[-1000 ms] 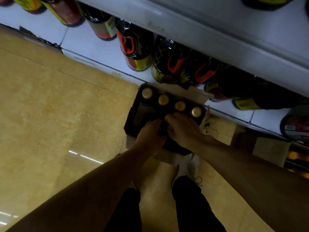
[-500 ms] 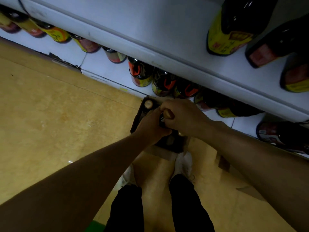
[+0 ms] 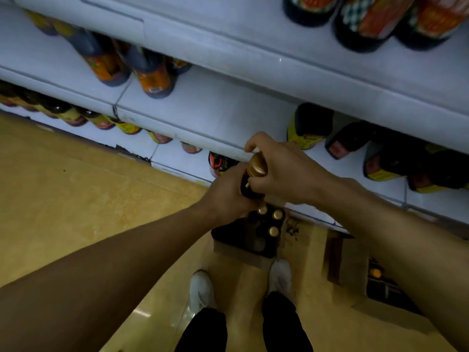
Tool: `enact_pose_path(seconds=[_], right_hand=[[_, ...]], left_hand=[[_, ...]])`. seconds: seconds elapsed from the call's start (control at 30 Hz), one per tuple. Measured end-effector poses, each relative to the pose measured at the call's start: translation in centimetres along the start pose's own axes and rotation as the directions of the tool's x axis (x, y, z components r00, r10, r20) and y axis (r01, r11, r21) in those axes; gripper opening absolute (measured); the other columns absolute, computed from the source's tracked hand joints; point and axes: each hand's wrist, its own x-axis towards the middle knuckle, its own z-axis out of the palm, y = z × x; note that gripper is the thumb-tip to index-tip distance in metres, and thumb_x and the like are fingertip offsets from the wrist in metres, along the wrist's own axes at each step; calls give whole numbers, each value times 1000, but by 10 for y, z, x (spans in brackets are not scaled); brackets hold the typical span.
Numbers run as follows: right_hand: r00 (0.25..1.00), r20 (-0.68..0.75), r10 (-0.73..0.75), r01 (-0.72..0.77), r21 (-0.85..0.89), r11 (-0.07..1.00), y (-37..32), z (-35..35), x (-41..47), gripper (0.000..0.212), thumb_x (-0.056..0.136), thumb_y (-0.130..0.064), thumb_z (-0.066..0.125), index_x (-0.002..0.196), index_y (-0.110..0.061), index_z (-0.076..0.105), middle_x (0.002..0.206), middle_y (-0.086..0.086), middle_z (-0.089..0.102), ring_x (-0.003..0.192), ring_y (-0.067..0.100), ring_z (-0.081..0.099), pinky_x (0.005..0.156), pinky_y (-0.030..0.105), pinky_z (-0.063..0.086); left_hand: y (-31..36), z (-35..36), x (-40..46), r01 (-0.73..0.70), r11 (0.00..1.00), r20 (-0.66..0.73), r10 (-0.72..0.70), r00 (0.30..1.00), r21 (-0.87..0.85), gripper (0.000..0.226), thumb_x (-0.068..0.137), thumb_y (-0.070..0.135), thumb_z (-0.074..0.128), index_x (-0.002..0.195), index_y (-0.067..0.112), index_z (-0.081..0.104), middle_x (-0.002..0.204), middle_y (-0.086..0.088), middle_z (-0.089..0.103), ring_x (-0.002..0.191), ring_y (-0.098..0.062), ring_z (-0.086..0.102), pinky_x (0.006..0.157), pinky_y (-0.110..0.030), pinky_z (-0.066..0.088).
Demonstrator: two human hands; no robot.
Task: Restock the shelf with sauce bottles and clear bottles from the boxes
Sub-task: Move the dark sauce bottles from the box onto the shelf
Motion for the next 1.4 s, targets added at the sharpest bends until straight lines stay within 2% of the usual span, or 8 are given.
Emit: enact_pose_path(seconds=[0.13,0.27,0.4,0.53,0.67,0.83,1.13,1.4], right_hand=[[998,-60,-18,15,-44,999,-43,-48,-10,53,78,-31,72,123,-26,44,79,-12,55,73,2,55,53,19,46],[992,-124,-20,15,-44,999,-88,-100,-23,54,77,-34,71,123,-32,43,82,-13,56,73,-1,56,51,15,45],[969,-232,-81,72,-49,996,-134,-148,-35,53,79,-36,72,124,-29,44,87,-12,61,82,-4,58,62,19,49],[924,-362,-121,117,-33,993,-179,-193,-49,50,78,-42,74,118,-34,46,88,-16,60,88,-11,56,66,13,48],[882,-452,-132,139,-17,990,-216,-229,-62,52,74,-47,74,117,-37,47,96,-18,61,86,-9,59,67,11,51],[823,-550,-141,195,39,980,-254,-268,-82,50,69,-47,73,113,-37,51,93,-15,65,83,-3,64,66,15,53],[697,-695,-175,300,61,952,-293,-340,-114,49,71,-45,76,114,-35,54,88,-8,68,77,5,67,65,22,53],[573,-792,-209,394,43,918,-295,-418,-133,50,75,-38,79,117,-22,57,95,-7,69,83,4,68,68,20,54]], left_hand=[[54,-32,-8,-42,999,-14,42,999,29,43,74,28,78,110,27,55,97,8,66,84,-1,62,67,-23,46],[114,-67,-24,-120,992,-9,121,993,42,41,71,35,72,106,25,55,92,3,65,83,-12,64,67,-40,53],[174,-104,-41,-188,978,-18,190,982,91,42,69,40,72,105,29,54,93,7,64,84,-10,63,69,-39,54],[232,-140,-55,-241,962,8,242,970,127,43,69,41,75,106,31,55,93,6,66,85,-11,65,72,-44,56],[280,-169,-71,-299,943,-4,303,953,149,44,66,50,76,102,43,54,91,17,67,81,2,65,65,-24,54],[335,-190,-86,-392,908,18,394,919,146,38,68,47,76,100,42,56,87,18,68,79,2,66,61,-17,50],[435,-209,-97,-524,829,73,520,851,194,37,72,50,71,104,36,60,96,8,71,91,-9,69,80,-45,58],[518,-204,-70,-581,787,24,590,807,208,45,68,56,73,105,35,60,96,10,71,91,-7,69,81,-42,59]])
